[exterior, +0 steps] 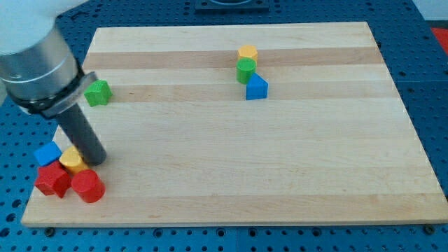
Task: Slide blue triangle towards bottom left
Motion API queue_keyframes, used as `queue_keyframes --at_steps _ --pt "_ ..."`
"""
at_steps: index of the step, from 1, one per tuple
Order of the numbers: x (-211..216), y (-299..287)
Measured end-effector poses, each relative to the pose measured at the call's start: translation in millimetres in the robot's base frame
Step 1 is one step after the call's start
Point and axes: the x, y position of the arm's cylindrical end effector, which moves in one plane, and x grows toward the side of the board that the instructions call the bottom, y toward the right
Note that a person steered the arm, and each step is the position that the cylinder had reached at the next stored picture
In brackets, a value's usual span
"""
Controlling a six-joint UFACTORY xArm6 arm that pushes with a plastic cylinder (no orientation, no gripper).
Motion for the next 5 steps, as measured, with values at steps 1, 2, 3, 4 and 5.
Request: queue_keyframes --at_steps 1,2,3,4,5 --pt "0.0 -7.4" --pt "-1.0 14.3" --pt "-23.8 68.5" --pt "-42.6 158.4" --pt "-62.5 263.2"
